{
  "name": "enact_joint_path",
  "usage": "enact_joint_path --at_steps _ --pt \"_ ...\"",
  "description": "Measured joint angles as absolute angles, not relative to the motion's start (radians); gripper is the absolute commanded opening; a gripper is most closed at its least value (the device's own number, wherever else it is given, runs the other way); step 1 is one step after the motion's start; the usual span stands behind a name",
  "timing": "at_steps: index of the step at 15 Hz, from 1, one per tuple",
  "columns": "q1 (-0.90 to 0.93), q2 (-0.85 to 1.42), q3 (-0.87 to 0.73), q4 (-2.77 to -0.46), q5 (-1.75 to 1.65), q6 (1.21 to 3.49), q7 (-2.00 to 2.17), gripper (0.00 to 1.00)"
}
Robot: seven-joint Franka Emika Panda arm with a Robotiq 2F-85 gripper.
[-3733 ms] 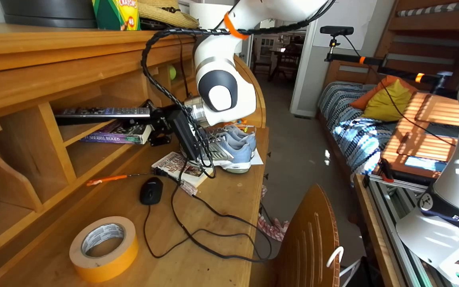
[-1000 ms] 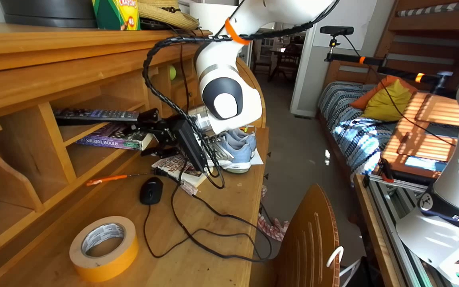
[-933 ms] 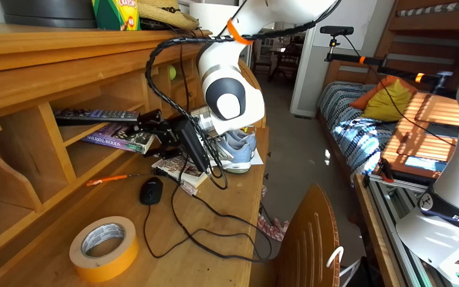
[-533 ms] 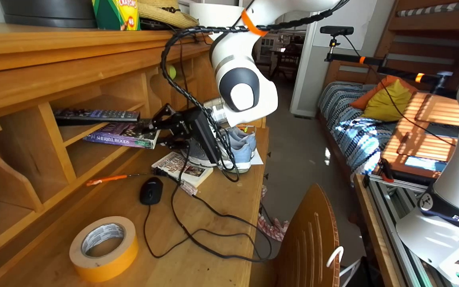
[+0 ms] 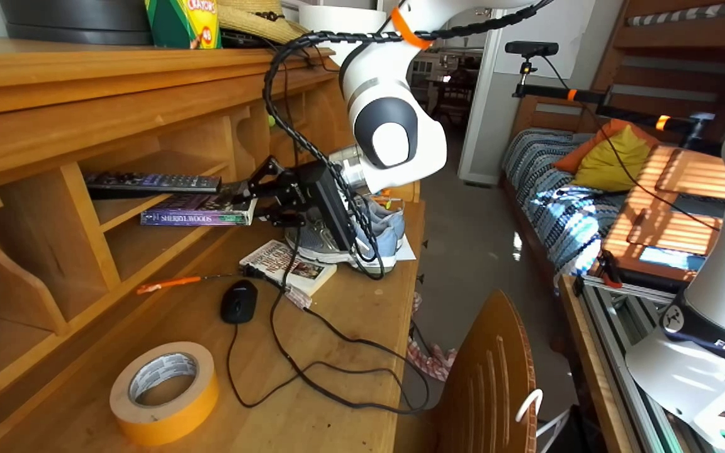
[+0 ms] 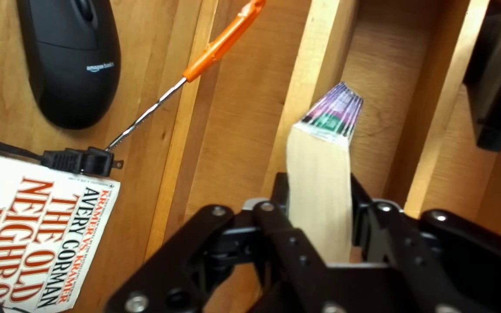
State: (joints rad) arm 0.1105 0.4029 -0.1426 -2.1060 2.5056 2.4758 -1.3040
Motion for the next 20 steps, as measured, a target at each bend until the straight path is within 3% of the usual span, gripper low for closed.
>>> enact_joint_path --at_steps 11,12,13,18,20 --pt "0.128 0.479 -0.117 -1.965 2.506 2.571 -1.213 0.08" --pt "0.13 0.48 -0.117 -1.962 2.506 2.576 -1.203 0.39" --pt "0.132 0.48 -0.117 -1.962 2.506 2.578 -1.196 0.58" --pt "0.139 0.499 -0.117 -1.93 2.506 2.587 -1.179 0.94" --pt "0.143 0.498 -0.117 -1.934 2.506 2.592 -1.178 1.0"
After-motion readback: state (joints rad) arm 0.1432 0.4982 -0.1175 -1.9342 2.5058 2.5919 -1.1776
